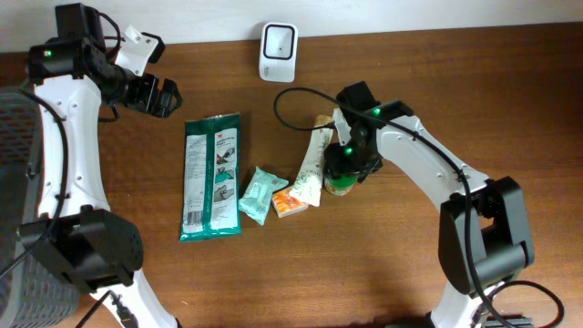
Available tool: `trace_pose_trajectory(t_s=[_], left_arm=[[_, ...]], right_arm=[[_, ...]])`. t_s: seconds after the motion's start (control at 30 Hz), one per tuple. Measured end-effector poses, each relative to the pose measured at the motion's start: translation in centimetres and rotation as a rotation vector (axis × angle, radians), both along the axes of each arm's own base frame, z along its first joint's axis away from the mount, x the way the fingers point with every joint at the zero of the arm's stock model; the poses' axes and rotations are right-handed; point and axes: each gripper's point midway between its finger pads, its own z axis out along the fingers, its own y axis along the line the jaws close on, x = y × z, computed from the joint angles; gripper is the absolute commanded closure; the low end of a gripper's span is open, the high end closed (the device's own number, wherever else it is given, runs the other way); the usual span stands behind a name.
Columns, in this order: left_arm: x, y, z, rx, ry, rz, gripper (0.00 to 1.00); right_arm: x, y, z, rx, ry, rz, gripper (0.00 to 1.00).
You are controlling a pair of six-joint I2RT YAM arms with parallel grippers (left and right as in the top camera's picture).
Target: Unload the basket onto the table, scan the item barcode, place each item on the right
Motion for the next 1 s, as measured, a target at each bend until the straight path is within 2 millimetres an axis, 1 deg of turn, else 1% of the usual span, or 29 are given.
trace_pose_trajectory(t_s=[0.03,0.1,0.17,0.2,0.23,0.3,0.33,0.37,0.4,0.43,0.47,0.53,0.6,0.63,0.7,0.73,0.77,0.8,0.83,0.87,0.9,0.93,0.97,1.0], left_arm=[[0.0,0.0,0.0,0.0,0.0,0.0,0.01],[0.0,0.0,0.0,0.0,0.0,0.0,0.01],[0.0,0.0,0.0,0.0,0.0,0.0,0.01],[0.0,0.0,0.0,0.0,0.0,0.0,0.01],[0.0,0.0,0.0,0.0,0.001,0.0,0.01],[0.0,0.0,0.0,0.0,0.0,0.0,0.01],[0.0,0.0,0.0,0.0,0.0,0.0,0.01],[0.0,0.0,0.0,0.0,0.0,0.0,0.01],[0.0,0.0,0.0,0.0,0.0,0.0,0.01],[0.0,0.0,0.0,0.0,0.0,0.0,0.01],[0.0,0.0,0.0,0.0,0.0,0.0,0.01],[0.0,0.0,0.0,0.001,0.0,0.0,0.01],[0.0,0.0,0.0,0.0,0.0,0.0,0.01],[0.0,0.0,0.0,0.0,0.0,0.0,0.01],[0.0,0.0,0.0,0.0,0.0,0.0,0.01],[0.0,0.0,0.0,0.0,0.0,0.0,0.01],[0.0,0.0,0.0,0.0,0.0,0.0,0.01],[0.0,0.0,0.0,0.0,0.0,0.0,0.01],[0.0,0.0,0.0,0.0,0.0,0.0,0.01],[0.0,0.0,0.0,0.0,0.0,0.0,0.01],[0.0,0.0,0.0,0.0,0.0,0.0,0.01],[0.0,0.0,0.0,0.0,0.0,0.0,0.01],[0.0,0.0,0.0,0.0,0.001,0.0,0.01],[0.0,0.0,0.0,0.0,0.001,0.0,0.01]], right_arm=[[-0.1,-0.1,0.2,-0.003,0.001,0.0,0.65],[-1.0,-0.5,0.3,-0.018,0.045,-0.003,0.67],[-1.2,-0.5,1.3,-0.008,0.083,-0.008,0.67],[-1.2,0.1,3.0,0.045,0.11,0.008,0.67],[-0.4,1.0,4.8,0.102,0.082,0.031,0.67],[0.5,2.9,8.4,0.225,0.033,0.111,0.66],[0.4,3.9,9.3,0.291,0.024,0.154,0.66],[-0.1,5.2,10.5,0.394,0.022,0.212,0.66],[-0.8,6.9,12.1,0.54,0.023,0.28,0.66],[-1.3,8.1,13.5,0.648,0.011,0.338,0.66],[-2.1,9.9,16.4,0.852,-0.014,0.413,0.66],[-2.4,10.9,19.0,1.016,-0.043,0.463,0.66],[-2.5,11.5,21.2,1.146,-0.065,0.493,0.67],[-2.6,11.6,22.1,1.199,-0.053,0.49,0.68],[-2.7,11.7,22.8,1.239,-0.043,0.487,0.71],[-2.5,11.7,22.8,1.238,-0.062,0.499,0.71],[-2.0,11.8,22.3,1.2,-0.092,0.509,0.71],[-0.7,11.6,20.3,1.07,-0.135,0.494,0.71],[1.0,11.4,18.0,0.897,-0.187,0.463,0.71],[2.2,11.2,16.6,0.792,-0.225,0.442,0.71],[5.3,10.4,14.0,0.537,-0.343,0.402,0.71],[7.4,9.6,12.9,0.366,-0.428,0.365,0.71],[11.3,9.0,13.3,0.179,-0.608,0.312,0.71],[14.3,8.4,14.3,0.045,-0.758,0.268,0.68]])
